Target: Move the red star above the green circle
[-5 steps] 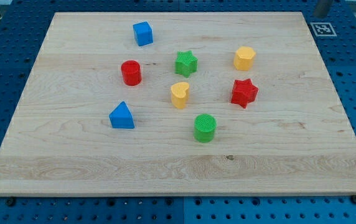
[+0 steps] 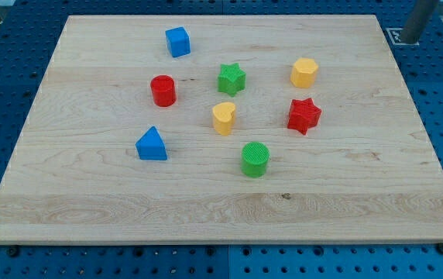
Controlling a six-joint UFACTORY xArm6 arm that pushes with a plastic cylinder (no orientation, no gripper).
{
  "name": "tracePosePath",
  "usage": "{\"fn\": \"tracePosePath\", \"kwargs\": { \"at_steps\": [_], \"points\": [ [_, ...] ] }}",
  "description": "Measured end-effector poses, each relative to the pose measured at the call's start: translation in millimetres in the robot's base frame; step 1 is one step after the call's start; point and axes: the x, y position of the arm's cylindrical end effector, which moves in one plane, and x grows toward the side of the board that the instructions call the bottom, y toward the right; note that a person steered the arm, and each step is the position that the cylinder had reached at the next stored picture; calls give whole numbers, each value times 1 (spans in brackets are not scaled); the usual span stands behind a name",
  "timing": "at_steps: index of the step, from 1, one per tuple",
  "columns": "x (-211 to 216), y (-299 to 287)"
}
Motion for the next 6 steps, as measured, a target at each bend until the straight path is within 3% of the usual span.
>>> {"fn": "tracePosePath", "kwargs": {
  "at_steps": [1, 3, 4, 6],
  "points": [
    [51, 0],
    [94, -26],
    [139, -75],
    [148, -194]
  ]
}}
